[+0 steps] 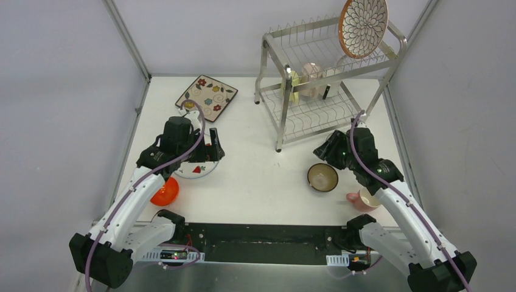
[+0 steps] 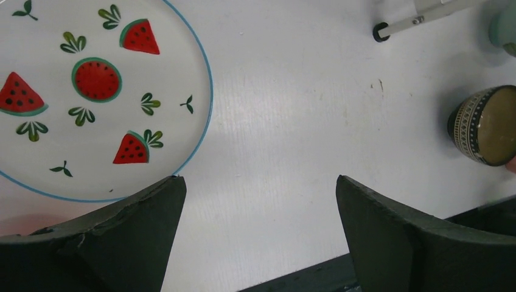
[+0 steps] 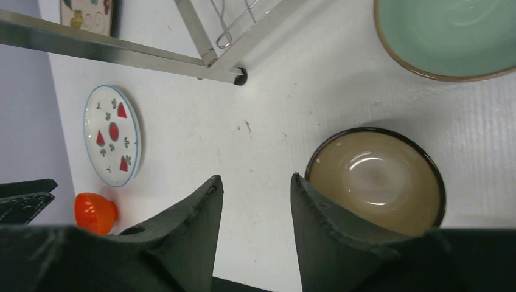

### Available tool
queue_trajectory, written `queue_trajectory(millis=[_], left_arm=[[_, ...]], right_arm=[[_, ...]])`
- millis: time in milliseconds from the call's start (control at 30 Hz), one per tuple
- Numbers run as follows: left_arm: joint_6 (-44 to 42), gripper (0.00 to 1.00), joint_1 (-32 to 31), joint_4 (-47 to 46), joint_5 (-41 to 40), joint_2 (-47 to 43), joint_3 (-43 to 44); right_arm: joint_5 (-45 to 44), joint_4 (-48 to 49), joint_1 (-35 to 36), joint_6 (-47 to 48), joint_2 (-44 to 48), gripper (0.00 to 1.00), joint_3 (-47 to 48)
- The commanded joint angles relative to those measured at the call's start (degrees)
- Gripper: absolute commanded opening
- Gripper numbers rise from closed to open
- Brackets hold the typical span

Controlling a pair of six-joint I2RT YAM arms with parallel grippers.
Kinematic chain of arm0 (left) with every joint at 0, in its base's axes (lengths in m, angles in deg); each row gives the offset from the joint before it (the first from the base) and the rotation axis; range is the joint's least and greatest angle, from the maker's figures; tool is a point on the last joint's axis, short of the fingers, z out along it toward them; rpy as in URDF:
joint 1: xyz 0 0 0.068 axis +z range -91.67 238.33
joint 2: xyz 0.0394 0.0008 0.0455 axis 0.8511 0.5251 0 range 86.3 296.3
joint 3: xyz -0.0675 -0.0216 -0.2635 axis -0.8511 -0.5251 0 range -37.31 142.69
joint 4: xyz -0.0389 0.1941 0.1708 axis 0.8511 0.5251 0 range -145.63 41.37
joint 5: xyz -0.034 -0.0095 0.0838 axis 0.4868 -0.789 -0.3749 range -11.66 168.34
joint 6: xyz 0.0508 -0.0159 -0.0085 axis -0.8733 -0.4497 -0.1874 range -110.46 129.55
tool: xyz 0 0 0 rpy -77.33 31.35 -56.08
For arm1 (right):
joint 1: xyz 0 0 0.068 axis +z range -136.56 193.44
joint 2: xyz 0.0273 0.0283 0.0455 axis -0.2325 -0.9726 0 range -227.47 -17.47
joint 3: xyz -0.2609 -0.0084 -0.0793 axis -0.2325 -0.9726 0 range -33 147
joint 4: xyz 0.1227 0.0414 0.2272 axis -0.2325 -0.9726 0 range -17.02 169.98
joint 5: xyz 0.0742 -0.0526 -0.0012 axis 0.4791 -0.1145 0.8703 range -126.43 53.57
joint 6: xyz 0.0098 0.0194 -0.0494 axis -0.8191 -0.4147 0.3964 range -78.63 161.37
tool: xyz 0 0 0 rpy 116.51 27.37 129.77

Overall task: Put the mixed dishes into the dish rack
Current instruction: Pick up the cup at the corner of the board.

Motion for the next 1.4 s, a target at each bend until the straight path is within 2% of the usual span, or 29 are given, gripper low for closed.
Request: queue_trajectory(millis=[0, 400, 600, 833, 1200, 1367], left_arm=[[5.25, 0.99, -0.28, -0.42, -5.85, 2.91, 0.10], [0.25, 0.99, -0.27, 2.44, -1.92, 12.48, 6.02], [-2.22, 0.96, -0.27, 0.74, 10.93, 14.53, 9.20], [-4.11, 0.95, -0.27, -1.75, 16.94, 14.84, 9.67], [-7.50, 0.94, -0.27, -1.89, 18.95, 13.48, 8.81], [-9.16, 0.94, -0.27, -0.08, 18.36, 11.77, 8.07]], right_arm=[[-5.46, -3.80, 0.31, 1.75, 2.83, 0.48, 0.49], [-1.71, -2.69, 0.29, 4.10, 6.85, 0.49, -2.55], [-5.93, -2.84, 0.25, -1.03, 6.80, 0.50, -3.96], [-19.27, -18.43, 0.22, -19.40, 4.07, 0.50, -0.64], [-28.25, -35.04, 0.21, -35.06, 2.47, 0.50, 4.82], [-35.80, -43.20, 0.17, -42.43, 2.61, 0.51, 8.62]])
